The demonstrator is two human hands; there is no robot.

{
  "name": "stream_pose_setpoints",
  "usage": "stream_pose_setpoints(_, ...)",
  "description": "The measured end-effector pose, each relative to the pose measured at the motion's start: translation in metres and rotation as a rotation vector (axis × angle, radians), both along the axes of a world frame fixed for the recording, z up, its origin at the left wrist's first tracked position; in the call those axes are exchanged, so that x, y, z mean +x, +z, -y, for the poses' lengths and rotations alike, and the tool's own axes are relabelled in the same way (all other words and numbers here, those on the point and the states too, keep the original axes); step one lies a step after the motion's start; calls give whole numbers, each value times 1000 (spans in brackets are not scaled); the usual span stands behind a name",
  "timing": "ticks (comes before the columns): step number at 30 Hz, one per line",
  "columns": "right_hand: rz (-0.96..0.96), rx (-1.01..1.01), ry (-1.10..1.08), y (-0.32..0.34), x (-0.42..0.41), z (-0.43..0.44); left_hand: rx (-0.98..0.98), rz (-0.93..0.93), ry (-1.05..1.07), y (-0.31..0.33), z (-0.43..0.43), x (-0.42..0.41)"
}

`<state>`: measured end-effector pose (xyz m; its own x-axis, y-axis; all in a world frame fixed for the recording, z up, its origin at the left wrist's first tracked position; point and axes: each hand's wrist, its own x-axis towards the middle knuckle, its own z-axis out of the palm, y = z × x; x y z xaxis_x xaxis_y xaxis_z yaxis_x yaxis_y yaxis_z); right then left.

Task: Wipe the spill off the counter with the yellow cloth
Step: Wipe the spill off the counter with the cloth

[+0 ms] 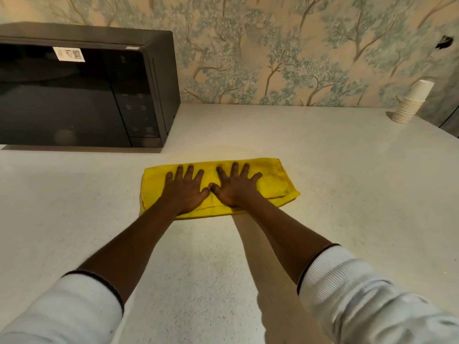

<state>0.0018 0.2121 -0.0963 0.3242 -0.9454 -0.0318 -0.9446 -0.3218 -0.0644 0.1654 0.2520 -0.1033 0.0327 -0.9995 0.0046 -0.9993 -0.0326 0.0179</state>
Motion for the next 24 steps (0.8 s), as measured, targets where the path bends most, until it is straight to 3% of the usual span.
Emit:
stream_pose_setpoints(11, 17, -34, 5, -11, -41, -72, -9, 5, -37, -13, -63, -32)
stream_pose_setpoints(24, 28, -19, -145, -8, -81, -24, 11, -9, -119, -2, -8, -76)
